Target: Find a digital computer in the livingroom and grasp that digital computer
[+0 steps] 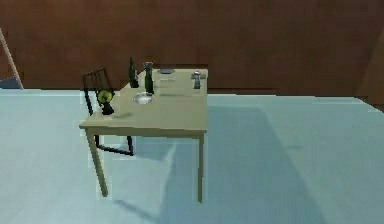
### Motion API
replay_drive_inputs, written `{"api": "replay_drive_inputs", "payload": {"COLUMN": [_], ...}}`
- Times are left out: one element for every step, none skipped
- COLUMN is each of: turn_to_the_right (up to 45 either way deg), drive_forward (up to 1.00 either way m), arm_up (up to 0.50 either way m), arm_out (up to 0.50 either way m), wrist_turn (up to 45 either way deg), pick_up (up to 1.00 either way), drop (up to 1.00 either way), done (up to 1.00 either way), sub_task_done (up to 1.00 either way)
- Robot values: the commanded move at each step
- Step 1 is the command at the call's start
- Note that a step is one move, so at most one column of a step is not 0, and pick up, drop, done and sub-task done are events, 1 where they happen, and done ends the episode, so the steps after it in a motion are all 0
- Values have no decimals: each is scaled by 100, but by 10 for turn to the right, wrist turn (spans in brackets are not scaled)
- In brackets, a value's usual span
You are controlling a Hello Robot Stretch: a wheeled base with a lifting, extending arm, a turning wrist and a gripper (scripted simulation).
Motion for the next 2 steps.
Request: {"api": "replay_drive_inputs", "payload": {"turn_to_the_right": [0,-450], "drive_forward": [30,0], "arm_up": [0,0], "arm_out": [0,0], "wrist_turn": [0,0], "pick_up": [0,0], "drop": [0,0], "done": [0,0], "sub_task_done": [0,0]}}
